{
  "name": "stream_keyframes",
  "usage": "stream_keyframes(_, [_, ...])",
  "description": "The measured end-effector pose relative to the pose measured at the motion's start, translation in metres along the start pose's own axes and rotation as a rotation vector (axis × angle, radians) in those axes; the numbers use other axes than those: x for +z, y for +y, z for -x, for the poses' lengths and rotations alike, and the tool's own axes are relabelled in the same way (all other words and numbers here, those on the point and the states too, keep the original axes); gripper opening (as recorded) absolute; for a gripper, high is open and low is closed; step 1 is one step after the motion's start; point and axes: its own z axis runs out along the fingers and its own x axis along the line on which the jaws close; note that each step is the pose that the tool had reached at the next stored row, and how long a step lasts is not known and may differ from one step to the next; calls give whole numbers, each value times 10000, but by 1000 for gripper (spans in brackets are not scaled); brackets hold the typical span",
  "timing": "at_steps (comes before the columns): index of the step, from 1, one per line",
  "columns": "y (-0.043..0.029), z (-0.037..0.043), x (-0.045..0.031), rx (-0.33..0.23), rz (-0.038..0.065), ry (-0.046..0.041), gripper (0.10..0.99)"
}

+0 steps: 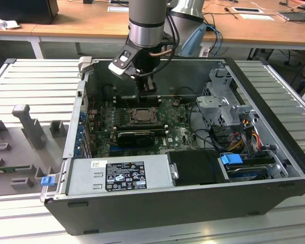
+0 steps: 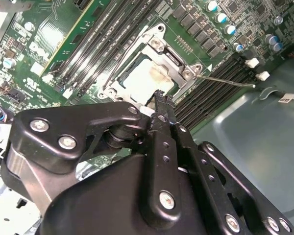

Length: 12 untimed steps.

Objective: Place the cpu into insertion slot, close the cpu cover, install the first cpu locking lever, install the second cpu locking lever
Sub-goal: 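Install the first cpu locking lever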

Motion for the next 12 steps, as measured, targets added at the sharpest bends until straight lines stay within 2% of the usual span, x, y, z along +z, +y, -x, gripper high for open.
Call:
stream_keyframes(7, [0,0,0,-594,-5,-1,106])
stream_keyframes(12, [0,0,1,-819,-7,-2,106])
